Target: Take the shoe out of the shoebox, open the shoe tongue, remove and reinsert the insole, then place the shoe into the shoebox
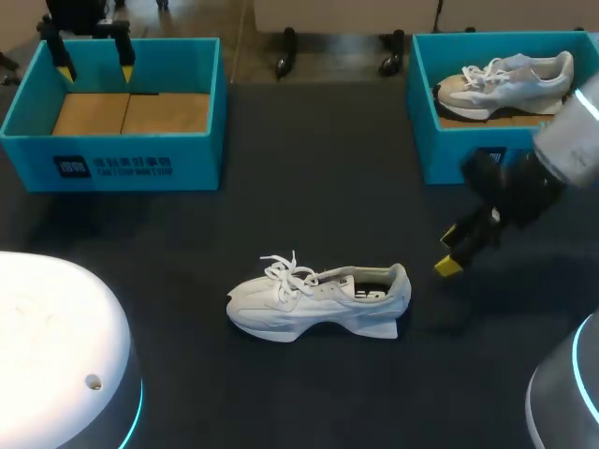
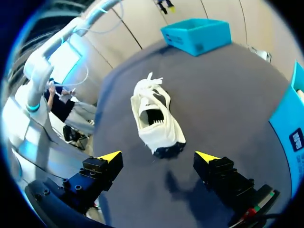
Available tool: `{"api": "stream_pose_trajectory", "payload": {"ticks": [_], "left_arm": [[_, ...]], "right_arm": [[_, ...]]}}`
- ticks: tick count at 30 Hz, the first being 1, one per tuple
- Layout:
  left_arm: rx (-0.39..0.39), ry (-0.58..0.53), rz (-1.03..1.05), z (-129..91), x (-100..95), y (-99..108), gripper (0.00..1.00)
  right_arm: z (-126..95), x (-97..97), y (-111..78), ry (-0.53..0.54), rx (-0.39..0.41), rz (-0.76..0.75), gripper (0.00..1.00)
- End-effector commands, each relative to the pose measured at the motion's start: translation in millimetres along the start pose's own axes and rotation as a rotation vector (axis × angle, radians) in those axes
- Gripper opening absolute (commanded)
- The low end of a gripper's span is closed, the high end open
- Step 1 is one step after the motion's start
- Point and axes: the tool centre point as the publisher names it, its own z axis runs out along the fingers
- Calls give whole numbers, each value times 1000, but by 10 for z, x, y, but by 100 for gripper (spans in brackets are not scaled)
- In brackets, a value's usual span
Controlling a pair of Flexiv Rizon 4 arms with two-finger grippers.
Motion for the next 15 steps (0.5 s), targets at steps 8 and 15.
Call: {"api": "stream_pose_trajectory", "payload": {"ticks": [8,15], "left_arm": [[-2,-1,0,-8,-1,0,100],[-2,-1,0,-8,-1,0,100]], "right_arm": [[126,67,-84,-59,-419,-70,100],[140,50,-98,-49,-404,-100,100]]}}
